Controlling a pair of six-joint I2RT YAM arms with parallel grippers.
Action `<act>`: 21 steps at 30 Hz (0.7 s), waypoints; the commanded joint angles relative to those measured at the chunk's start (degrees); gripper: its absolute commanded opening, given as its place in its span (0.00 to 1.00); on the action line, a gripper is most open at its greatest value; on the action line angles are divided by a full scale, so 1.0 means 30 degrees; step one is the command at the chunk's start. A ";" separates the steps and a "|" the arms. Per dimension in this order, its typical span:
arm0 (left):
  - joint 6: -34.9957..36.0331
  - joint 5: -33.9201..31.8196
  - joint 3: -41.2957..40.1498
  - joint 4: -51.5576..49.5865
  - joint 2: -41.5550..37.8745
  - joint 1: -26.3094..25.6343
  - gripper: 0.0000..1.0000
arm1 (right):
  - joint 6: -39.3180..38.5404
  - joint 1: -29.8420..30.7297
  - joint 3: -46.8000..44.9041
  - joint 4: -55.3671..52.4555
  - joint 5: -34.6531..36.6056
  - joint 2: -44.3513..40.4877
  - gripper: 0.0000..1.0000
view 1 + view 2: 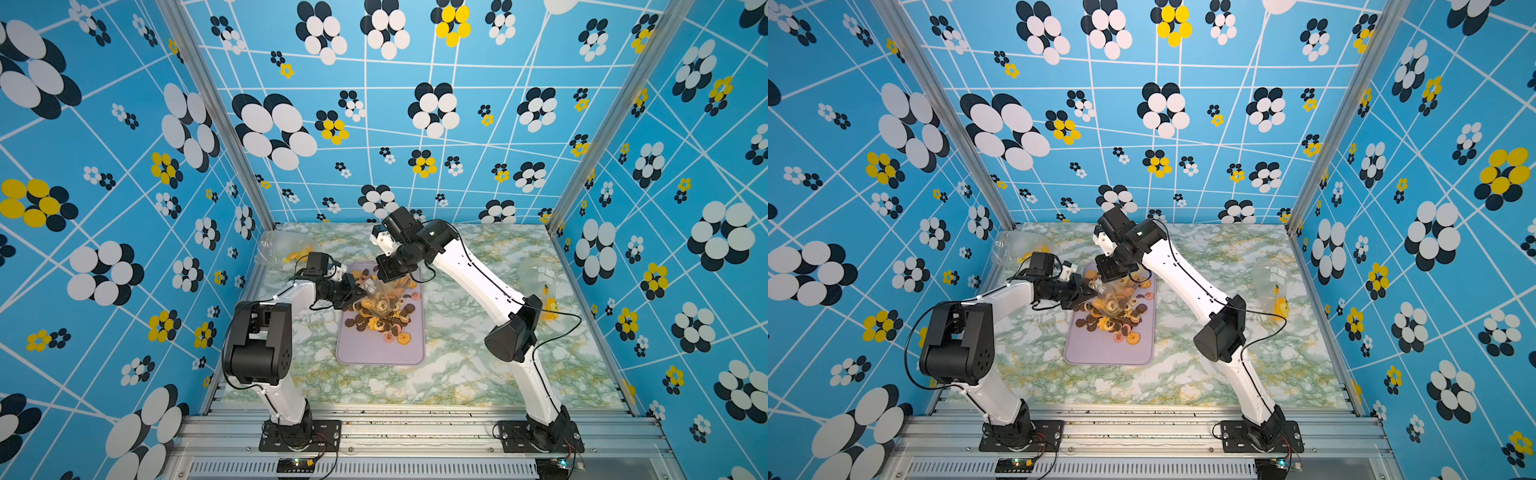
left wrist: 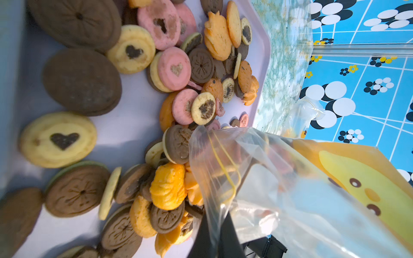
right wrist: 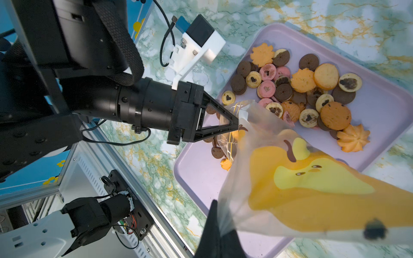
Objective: Pour cookies out of the ziploc bag
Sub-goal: 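Pour the cookies out of the ziploc bag onto the tray.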
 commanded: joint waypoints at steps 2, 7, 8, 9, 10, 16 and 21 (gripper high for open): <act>0.0358 -0.0243 -0.0349 -0.0518 -0.0579 0.0284 0.00 | -0.0011 0.0168 0.0583 0.0418 -0.0468 0.0306 0.00; 0.0011 -0.0007 -0.0378 -0.0043 -0.0266 -0.0159 0.00 | -0.0225 0.0156 0.1165 -0.0096 0.0329 0.0310 0.00; -0.0056 0.0047 -0.0405 0.0114 -0.0206 -0.0329 0.00 | -0.0276 0.0168 0.1374 -0.0243 0.0597 0.0303 0.00; -0.0150 0.0053 -0.0423 0.0247 -0.0147 -0.0535 0.00 | -0.0323 0.0162 0.1500 -0.0314 0.0815 0.0284 0.00; -0.0247 0.0053 -0.0454 0.0425 -0.0093 -0.0740 0.00 | -0.0368 0.0178 0.1533 -0.0317 0.0971 0.0227 0.00; -0.0980 0.0112 -0.0523 0.1468 0.0003 -0.1636 0.00 | -0.0507 0.0177 0.1518 -0.0443 0.1567 -0.0019 0.00; -0.1240 0.0142 -0.0450 0.1782 -0.0012 -0.1912 0.00 | -0.0744 0.0263 0.1350 -0.0619 0.2376 -0.0325 0.00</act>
